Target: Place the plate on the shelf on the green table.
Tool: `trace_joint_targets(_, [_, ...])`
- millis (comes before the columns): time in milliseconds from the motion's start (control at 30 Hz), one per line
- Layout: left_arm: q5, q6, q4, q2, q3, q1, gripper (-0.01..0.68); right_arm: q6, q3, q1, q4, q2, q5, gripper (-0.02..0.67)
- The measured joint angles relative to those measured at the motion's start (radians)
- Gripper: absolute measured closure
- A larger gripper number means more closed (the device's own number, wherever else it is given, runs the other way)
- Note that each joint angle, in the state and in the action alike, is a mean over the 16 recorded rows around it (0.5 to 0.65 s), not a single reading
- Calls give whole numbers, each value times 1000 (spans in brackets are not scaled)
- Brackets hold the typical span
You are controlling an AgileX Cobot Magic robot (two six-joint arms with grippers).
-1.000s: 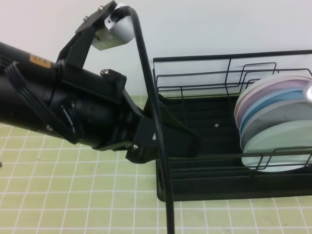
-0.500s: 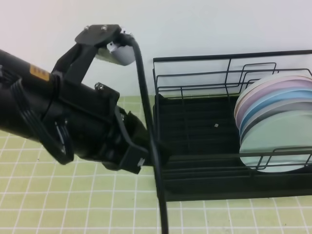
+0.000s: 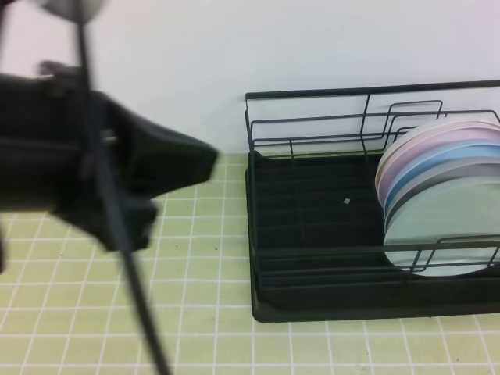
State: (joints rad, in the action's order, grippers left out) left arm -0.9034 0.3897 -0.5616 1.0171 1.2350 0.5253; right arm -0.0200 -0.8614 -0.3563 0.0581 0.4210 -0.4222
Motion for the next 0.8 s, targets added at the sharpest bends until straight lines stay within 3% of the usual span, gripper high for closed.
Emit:
trace_joint_targets(167, [67, -22, 76, -123, -119, 0, 673, -262, 92, 0, 196, -71, -52, 651])
trace_joint_targets(367, [159, -39, 140, -290, -329, 0, 673, -470, 246, 0, 344, -183, -71, 651])
trace_joint_targets(533, [237, -38, 157, -407, -501, 0, 673, -561, 377, 0, 406, -286, -78, 651])
trace_joint_targets(800, [294, -37, 155, -497, -670, 0, 673, -578, 520, 0, 412, -384, -88, 651])
